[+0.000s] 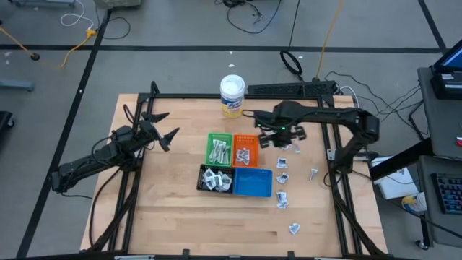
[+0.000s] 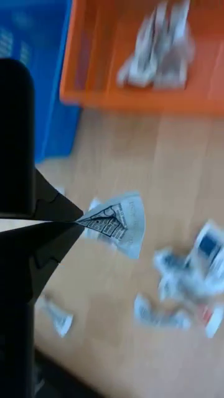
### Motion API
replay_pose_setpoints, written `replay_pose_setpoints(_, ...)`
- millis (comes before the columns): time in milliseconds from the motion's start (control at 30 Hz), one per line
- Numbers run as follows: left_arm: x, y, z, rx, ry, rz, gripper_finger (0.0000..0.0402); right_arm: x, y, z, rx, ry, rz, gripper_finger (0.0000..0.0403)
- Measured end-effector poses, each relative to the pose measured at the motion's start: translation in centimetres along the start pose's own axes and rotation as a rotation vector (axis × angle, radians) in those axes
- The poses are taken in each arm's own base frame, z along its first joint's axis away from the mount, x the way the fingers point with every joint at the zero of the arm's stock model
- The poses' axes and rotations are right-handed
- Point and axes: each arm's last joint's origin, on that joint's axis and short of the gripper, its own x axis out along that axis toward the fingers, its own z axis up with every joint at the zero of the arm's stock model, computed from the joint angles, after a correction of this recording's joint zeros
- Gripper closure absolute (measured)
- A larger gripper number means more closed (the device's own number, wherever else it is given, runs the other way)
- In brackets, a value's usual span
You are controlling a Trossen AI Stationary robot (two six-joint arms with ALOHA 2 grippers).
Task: Pick & Place First Aid Supplies
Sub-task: Put the ointment pack into the orange bin
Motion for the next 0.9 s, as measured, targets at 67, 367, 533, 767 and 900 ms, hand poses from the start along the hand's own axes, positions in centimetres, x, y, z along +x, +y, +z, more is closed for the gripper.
replay_pose_setpoints(67, 0.0, 0.0, 0.0, 0.000, 0.000, 0.000, 0.0009, -0.6, 1.7, 0.2, 0.003, -0.014, 0.024, 0.0403)
replay_pose_setpoints(367, 0.0, 0.0, 0.0, 0.000, 0.000, 0.000, 0.0009, -3.8, 7.9, 0.2, -0.017, -0.049, 0.153, 0.0403)
replay_pose_setpoints(533, 0.0, 0.0, 0.0, 0.000, 0.000, 0.000, 0.0009, -3.9, 9.9, -0.1, -0.021, -0.089, 0.167, 0.0403)
replay_pose_setpoints(767, 0.0, 0.0, 0.0, 0.000, 0.000, 0.000, 0.0009, 0.5, 12.5, 0.5, -0.085, -0.074, 0.063, 0.0403)
replay_pose_setpoints(900, 0.0, 0.0, 0.0, 0.000, 0.001, 0.000, 0.0009, 2.7, 13.8, 1.1, -0.137, -0.076, 0.057, 0.0403)
